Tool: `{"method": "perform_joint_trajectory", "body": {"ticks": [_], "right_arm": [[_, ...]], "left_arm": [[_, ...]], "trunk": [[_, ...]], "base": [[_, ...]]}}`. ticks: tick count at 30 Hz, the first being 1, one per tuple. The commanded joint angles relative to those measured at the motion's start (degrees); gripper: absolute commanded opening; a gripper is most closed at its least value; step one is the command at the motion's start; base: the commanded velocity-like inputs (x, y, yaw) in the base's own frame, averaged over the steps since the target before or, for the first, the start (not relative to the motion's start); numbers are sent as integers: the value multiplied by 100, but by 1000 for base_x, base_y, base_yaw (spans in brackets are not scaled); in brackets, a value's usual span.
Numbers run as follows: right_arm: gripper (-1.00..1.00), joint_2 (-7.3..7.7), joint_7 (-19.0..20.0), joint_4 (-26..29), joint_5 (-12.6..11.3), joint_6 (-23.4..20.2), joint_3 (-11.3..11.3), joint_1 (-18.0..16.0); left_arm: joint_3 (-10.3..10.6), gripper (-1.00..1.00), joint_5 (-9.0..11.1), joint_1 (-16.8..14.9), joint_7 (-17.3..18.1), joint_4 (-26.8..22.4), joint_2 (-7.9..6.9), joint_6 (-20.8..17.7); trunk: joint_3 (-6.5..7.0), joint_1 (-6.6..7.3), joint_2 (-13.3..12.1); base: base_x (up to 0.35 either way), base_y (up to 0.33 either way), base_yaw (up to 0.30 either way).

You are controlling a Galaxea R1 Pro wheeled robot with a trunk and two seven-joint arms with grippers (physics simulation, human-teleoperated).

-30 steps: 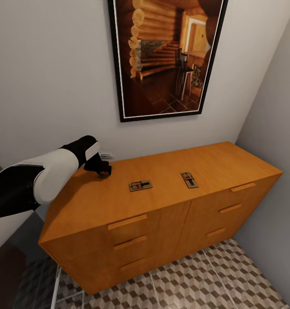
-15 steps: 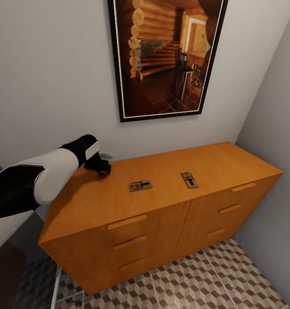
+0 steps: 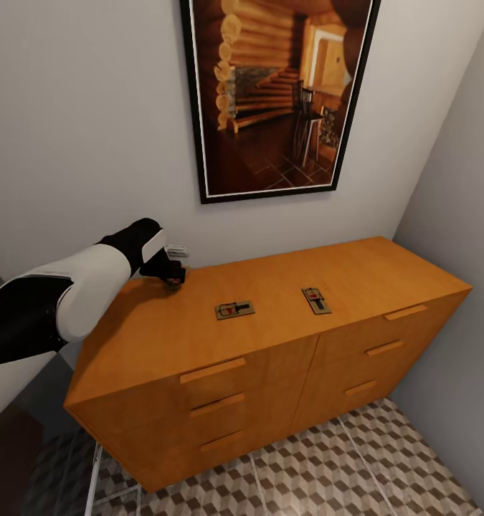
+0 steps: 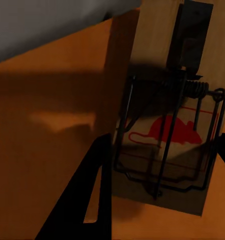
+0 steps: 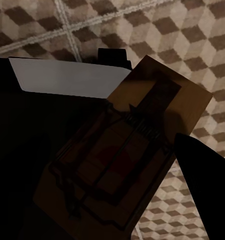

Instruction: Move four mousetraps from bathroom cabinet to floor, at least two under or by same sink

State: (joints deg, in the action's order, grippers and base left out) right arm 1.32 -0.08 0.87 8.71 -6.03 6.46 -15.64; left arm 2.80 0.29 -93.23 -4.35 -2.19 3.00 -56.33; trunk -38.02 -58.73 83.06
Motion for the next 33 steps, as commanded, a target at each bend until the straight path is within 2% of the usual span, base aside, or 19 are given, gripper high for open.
{"method": "perform_joint_trajectory", "body": {"ticks": [1,7,33], "right_arm": [[-100,0,-1,9,60,-30,48,-1],[-100,0,-1,9,60,-30,48,-1],[-100,5,-1,10,60,-30,48,-1]], "left_arm": [[26,-100,-3,-2,-13,-5,0,-24],[35,-100,-3,-2,-13,12,-1,-19],[36,-100,-3,-2,-13,155,6,-1]], "trunk": [[-5,0,2],[-5,0,2],[-5,0,2]], "base": [[-6,0,0],[-218,0,0],[-332,-1,0]]}}
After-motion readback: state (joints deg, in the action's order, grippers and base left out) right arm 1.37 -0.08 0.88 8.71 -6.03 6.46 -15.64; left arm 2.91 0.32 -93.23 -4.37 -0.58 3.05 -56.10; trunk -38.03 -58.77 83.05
